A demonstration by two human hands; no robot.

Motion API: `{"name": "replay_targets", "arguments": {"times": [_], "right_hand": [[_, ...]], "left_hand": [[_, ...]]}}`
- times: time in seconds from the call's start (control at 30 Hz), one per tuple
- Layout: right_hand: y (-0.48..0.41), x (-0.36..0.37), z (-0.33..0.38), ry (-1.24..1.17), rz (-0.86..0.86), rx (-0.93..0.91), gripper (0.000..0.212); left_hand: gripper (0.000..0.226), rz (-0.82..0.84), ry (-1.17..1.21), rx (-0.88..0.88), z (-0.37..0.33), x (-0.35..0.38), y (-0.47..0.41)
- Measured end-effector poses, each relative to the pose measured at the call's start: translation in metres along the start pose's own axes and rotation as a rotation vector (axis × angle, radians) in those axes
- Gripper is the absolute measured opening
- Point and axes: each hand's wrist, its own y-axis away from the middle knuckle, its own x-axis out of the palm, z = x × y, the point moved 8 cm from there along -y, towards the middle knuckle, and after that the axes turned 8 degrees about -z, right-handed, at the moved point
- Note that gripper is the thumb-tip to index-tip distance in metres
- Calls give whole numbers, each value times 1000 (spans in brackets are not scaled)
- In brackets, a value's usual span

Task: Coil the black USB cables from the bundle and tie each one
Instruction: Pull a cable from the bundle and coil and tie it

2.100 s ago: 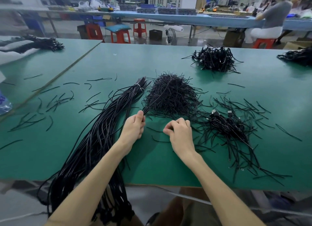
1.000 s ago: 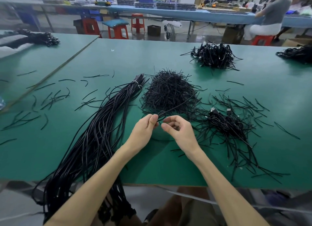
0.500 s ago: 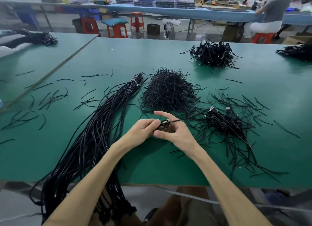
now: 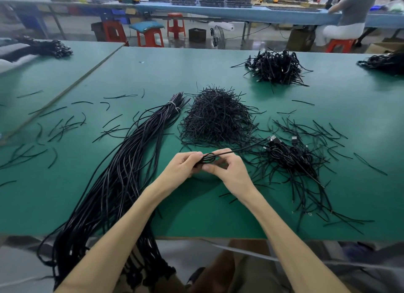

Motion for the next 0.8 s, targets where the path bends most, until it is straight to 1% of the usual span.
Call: {"name": "replay_targets", "arguments": {"times": [0.07, 0.17, 0.27, 0.4, 0.47, 0.63, 0.7, 0.8], "right_hand": [[1, 3, 3, 75, 26, -52, 14], [5, 9, 6, 88, 45, -78, 1], [6, 10, 7, 155, 46, -108, 10], [9, 15, 5, 220, 95, -94, 15], [10, 16, 6, 193, 98, -89, 16], [6, 5, 3, 93, 19, -35, 13], [5, 0, 1, 33, -13, -10, 9], [5, -4, -1, -24, -42, 14, 11]], "left_hand": [[44, -10, -20, -13, 2, -1, 0], [47, -29, -46, -18, 5, -2, -1], [50, -51, -96, 7, 5, -2, -1], [63, -102, -145, 41, 4, -6, 0], [67, -127, -149, 58, 4, -8, -1], [61, -148, -146, 142, 0, -8, 1], [62, -153, -103, 144, -2, -9, 2], [66, -162, -53, 130, -2, -11, 2]]}}
